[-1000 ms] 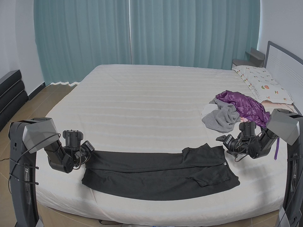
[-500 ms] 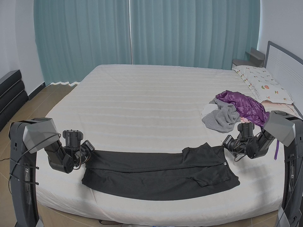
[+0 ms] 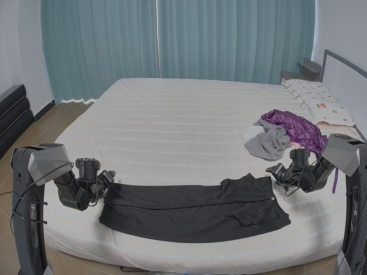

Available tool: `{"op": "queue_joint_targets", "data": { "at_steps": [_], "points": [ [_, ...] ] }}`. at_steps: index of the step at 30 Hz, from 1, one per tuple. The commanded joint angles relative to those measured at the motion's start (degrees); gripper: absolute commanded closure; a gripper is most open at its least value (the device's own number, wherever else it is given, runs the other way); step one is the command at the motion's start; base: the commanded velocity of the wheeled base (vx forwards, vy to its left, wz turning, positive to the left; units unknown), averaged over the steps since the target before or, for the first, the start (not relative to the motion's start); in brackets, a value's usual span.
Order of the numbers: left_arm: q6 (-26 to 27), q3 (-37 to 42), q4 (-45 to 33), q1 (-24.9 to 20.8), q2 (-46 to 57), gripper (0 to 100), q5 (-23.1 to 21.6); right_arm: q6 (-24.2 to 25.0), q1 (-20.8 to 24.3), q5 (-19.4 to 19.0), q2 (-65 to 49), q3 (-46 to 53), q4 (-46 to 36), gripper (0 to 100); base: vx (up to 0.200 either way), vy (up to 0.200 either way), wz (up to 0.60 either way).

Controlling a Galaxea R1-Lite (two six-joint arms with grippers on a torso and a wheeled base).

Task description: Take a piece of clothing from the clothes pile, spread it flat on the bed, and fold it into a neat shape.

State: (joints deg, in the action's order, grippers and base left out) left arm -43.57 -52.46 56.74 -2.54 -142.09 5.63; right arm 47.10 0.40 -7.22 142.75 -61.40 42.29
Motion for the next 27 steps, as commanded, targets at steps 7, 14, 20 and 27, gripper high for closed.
{"op": "queue_joint_targets", "data": {
  "at_steps": [7,14,20,27],
  "points": [
    [-4.9,13.2,1.8,1.1,11.7,0,-4.3,2.0,0.1,-3.5,-13.7,19.3,10.3,0,0.0,0.0,0.0],
    [-7.8,24.9,2.6,0.0,16.6,0,-5.2,2.1,0.8,-3.7,-17.9,34.0,19.4,0,0.0,0.0,0.0],
    [-8.5,30.5,5.7,-0.5,17.8,0,-5.4,3.3,0.9,-3.9,-17.3,41.3,26.3,0,-0.167,0.0,0.0],
    [-7.1,33.5,8.7,-5.7,14.0,0,-1.4,8.0,1.3,-6.2,-14.2,44.6,33.6,0,-0.029,0.0,0.0]
  ]
}}
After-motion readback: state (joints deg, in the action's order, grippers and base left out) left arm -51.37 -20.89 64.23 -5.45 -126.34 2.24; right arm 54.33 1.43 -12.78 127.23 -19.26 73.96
